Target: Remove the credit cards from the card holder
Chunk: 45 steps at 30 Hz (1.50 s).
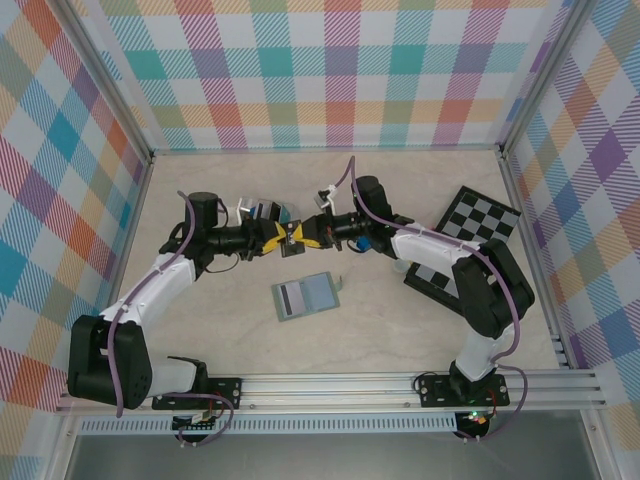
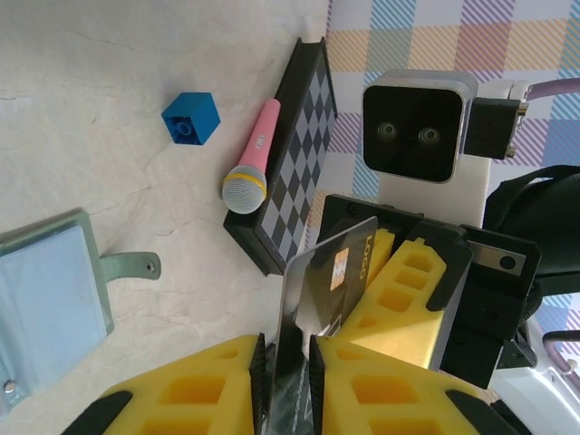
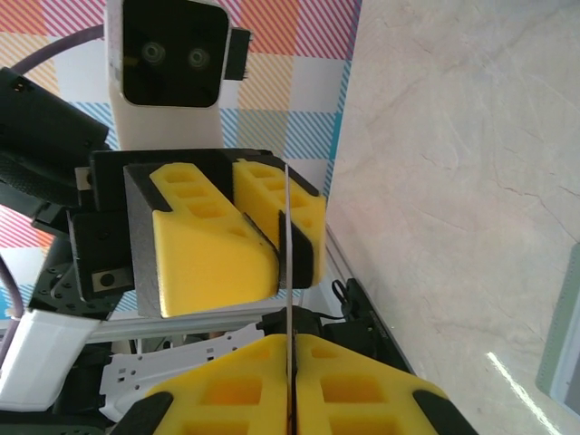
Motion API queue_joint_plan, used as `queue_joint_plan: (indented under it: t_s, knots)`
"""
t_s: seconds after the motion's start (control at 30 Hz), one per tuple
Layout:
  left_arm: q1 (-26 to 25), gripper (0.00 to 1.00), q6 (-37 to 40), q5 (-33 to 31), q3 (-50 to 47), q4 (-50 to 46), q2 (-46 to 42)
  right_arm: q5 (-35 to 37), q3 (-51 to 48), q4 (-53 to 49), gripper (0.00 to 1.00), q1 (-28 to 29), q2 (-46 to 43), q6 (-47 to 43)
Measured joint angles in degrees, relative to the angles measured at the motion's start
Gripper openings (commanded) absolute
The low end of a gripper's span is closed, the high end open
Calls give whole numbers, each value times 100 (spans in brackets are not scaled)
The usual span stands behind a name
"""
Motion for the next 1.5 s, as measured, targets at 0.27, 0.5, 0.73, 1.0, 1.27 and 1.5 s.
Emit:
queue_joint_plan:
  t_s: [0.27,0.5,0.73,1.0,1.27,1.5]
  knots:
    - [0,16,-317,85,-107,566,0,-9,-7,306,9,15,2,372]
    - [0,0,-487,107,-140,903,0,52,39,42,29,-22,2,299]
    - [-9,0,1045,-800,1093,-1244,164,717,337,-1700,74,-66,-61,-723]
    - [-11,0,2964,-2743,2590,-2883,1023,1893,415,-3351,99,-289,-457,-1757]
    - [-11,0,4087,-3659,3543,-3346,2076,2656,415,-4105,100,-291,-695,-2245]
    - [-11,0,4492,-3803,4496,-3587,3093,2879,415,-4319,100,-291,-697,-2330]
